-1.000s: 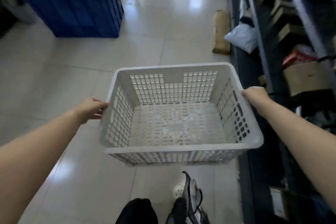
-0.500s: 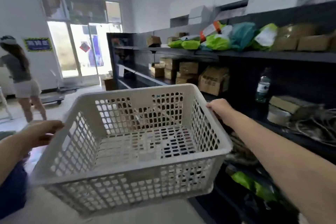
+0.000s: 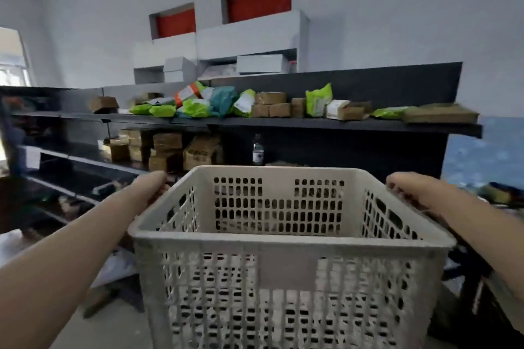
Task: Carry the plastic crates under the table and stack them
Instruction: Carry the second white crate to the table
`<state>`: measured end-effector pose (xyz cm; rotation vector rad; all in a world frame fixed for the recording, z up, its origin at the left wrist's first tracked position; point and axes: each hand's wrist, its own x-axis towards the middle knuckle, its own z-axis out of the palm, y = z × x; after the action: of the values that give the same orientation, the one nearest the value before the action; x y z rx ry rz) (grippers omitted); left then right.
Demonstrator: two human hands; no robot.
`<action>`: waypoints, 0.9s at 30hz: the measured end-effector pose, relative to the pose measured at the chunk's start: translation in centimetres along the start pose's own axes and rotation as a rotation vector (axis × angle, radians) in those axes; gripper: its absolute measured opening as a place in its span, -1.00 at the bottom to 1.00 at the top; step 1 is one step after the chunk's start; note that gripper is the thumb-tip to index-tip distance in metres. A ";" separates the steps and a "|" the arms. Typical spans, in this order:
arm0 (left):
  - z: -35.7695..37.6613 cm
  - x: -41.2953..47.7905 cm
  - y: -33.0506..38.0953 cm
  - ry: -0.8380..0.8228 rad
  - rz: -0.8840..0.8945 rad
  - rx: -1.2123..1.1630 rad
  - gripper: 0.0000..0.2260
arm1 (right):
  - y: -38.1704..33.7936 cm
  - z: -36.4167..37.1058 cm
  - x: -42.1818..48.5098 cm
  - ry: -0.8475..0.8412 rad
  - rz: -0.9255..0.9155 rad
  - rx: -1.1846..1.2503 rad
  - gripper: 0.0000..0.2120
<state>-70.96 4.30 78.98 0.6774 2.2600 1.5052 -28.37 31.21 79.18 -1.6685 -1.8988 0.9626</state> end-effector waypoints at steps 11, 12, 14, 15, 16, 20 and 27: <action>32.5 -14.2 10.2 -0.761 0.070 0.330 -0.70 | 27.0 -28.2 -8.4 0.112 0.332 -0.075 -0.79; 35.6 -15.5 10.7 -0.817 0.070 0.319 -0.68 | 29.0 -30.3 -9.1 0.123 0.360 -0.066 -0.77; 41.4 -18.8 11.9 -0.956 0.052 0.296 -0.69 | 32.8 -34.2 -10.4 0.173 0.407 -0.050 -0.74; 43.0 -20.0 12.1 -1.008 0.045 0.288 -0.72 | 34.0 -35.5 -10.8 0.193 0.421 -0.058 -0.75; 45.6 -21.4 12.5 -1.069 0.042 0.269 -0.76 | 35.7 -37.1 -11.2 0.223 0.443 -0.065 -0.76; 55.5 -24.6 14.0 -1.140 0.072 0.289 -0.86 | 42.5 -42.7 -10.7 0.350 0.568 -0.064 -0.79; 72.4 -25.6 17.1 -1.190 0.098 0.187 -0.83 | 49.1 -47.3 -4.2 0.591 0.740 0.048 -0.74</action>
<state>-8.37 50.68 67.74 1.2944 1.4135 0.5721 39.34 38.97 74.92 -2.3452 -0.8746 0.6196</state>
